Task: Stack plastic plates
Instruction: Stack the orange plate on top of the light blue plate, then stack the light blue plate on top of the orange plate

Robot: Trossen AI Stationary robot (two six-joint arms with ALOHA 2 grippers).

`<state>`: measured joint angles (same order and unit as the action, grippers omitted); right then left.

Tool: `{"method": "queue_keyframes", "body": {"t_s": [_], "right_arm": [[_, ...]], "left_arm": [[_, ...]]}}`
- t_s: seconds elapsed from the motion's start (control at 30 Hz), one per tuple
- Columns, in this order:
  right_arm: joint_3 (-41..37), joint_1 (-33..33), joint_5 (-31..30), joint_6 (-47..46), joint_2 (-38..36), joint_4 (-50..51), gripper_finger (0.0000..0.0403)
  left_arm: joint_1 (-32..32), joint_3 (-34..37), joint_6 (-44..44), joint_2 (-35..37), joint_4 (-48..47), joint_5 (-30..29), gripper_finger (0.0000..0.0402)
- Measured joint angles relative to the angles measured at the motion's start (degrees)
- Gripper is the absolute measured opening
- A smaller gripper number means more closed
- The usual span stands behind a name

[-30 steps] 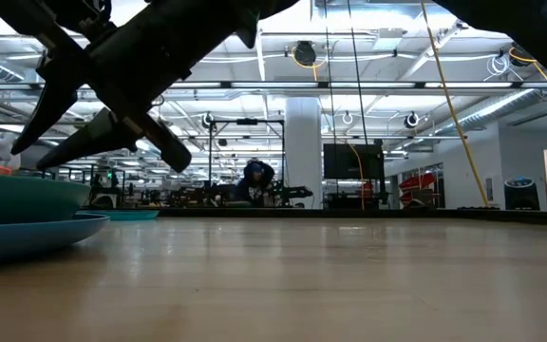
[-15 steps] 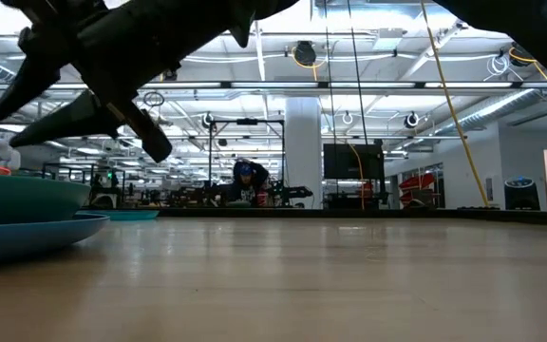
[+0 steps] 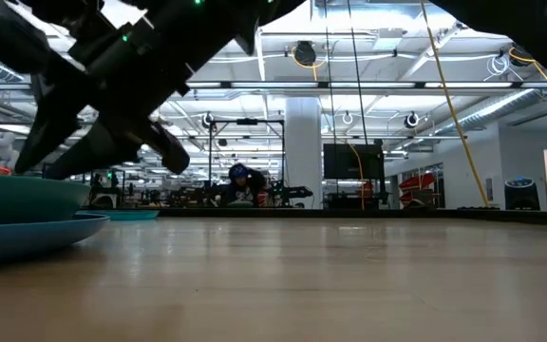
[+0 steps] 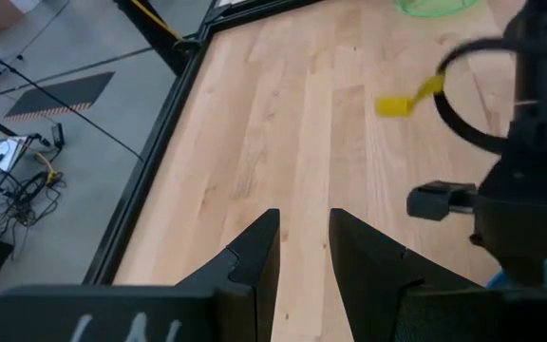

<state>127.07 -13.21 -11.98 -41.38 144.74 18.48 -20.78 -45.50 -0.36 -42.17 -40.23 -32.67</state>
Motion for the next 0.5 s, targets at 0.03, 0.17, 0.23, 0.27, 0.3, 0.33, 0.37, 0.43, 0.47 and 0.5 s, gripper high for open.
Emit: {"method": "queue_keyframes", "body": {"t_s": [0.03, 0.17, 0.23, 0.27, 0.3, 0.33, 0.37, 0.43, 0.47, 0.5], "right_arm": [[-0.02, -0.21, -0.01, 0.10, 0.38, -0.13, 0.0091], [-0.02, -0.74, 0.25, 0.12, 0.64, -0.65, 0.0091], [0.06, -0.81, 0.20, 0.14, 1.22, -1.03, 0.0091], [0.06, -0.80, 0.09, 0.41, 1.25, -1.03, 0.0091], [0.06, -0.77, 0.02, 0.52, 1.27, -0.76, 0.0091], [0.04, -0.74, 0.02, 0.61, 1.27, -0.40, 0.0091], [0.04, -0.72, -0.05, 0.83, 1.27, -0.55, 0.0091], [0.04, -0.72, -0.01, 1.80, 0.99, -0.67, 0.0091], [0.04, -0.72, -0.01, 2.41, 0.90, -0.60, 0.0091], [0.04, -0.73, 0.01, 3.16, 0.69, -0.62, 0.0091]], "left_arm": [[0.00, 0.00, 0.02, 0.00, 0.02, 0.00, 0.0102], [0.00, 0.00, 0.02, -0.02, 0.08, 0.00, 0.0102], [0.00, 0.00, -0.02, -0.02, 0.11, 0.00, 0.0102], [0.00, 0.00, -0.04, -0.02, 0.13, 0.01, 0.0102], [0.00, 0.00, -0.09, -0.02, 0.12, 0.02, 0.0102], [0.00, 0.00, -0.15, -0.02, 0.13, 0.00, 0.0102], [0.00, 0.00, -0.15, -0.02, 0.16, 0.02, 0.0102], [0.01, 0.00, -0.16, -0.04, 0.15, 0.02, 0.0102], [0.00, 0.00, -0.19, -0.02, 0.15, 0.02, 0.0102], [0.00, 0.00, -0.28, -0.02, 0.15, 0.02, 0.0102]]}}
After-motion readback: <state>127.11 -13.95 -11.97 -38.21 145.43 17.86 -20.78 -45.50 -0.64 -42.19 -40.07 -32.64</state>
